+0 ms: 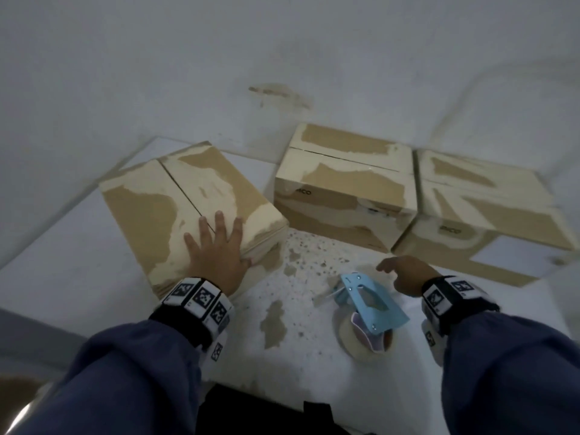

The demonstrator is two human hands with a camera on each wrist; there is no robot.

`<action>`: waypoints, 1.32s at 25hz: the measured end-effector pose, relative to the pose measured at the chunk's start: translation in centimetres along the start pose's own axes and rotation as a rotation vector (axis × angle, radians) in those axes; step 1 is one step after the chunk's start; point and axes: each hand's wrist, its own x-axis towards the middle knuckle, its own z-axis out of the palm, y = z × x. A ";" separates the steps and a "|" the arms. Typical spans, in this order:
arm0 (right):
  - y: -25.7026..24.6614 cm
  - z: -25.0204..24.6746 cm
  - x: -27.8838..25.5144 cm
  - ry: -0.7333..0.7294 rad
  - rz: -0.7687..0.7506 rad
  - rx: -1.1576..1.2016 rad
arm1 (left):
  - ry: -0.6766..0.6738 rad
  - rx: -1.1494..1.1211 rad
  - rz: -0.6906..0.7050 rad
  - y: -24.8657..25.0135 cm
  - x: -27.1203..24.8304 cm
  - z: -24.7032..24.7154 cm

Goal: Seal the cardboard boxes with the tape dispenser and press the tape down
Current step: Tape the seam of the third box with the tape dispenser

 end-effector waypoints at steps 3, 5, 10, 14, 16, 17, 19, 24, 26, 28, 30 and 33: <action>1.6 2.8 -1.6 -0.113 -0.018 -0.262 | -0.014 -0.018 -0.028 0.3 -0.1 -0.2; 1.7 4.1 -1.7 -0.126 -0.035 -0.325 | -0.018 -0.022 -0.036 0.4 0.0 -0.2; 2.3 4.3 -1.0 -0.087 -0.090 -0.224 | -0.042 -0.064 -0.044 0.3 0.1 -0.3; 1.6 3.3 -1.0 -0.096 -0.115 -0.012 | -0.054 -0.123 -0.099 0.9 1.6 -0.9; 0.4 2.5 -0.8 -0.057 -0.145 0.127 | -0.087 -0.152 -0.121 1.1 2.4 -1.5; -0.4 1.7 -0.8 -0.028 -0.189 0.236 | -0.120 -0.168 -0.128 1.1 2.8 -1.8; -2.6 -0.7 -1.2 0.036 -0.345 0.514 | -0.179 -0.197 -0.128 0.8 3.4 -2.9; -9.7 -7.4 -2.2 -0.009 -0.407 1.243 | -0.371 -0.151 0.072 -2.1 4.7 -7.9; -12.2 -9.1 -2.4 -0.009 -0.431 1.339 | -0.378 -0.366 0.077 -3.3 4.9 -9.9; -15.3 -10.4 -2.3 -0.034 -0.522 1.413 | -0.264 -0.772 -0.029 -4.8 5.6 -11.7; -17.9 -11.4 -2.4 -0.025 -0.625 1.435 | -0.276 -1.296 -0.200 -5.9 6.4 -12.9; -21.4 -12.6 -1.7 0.043 -0.670 1.396 | -0.562 -1.771 -0.268 -7.7 7.3 -14.3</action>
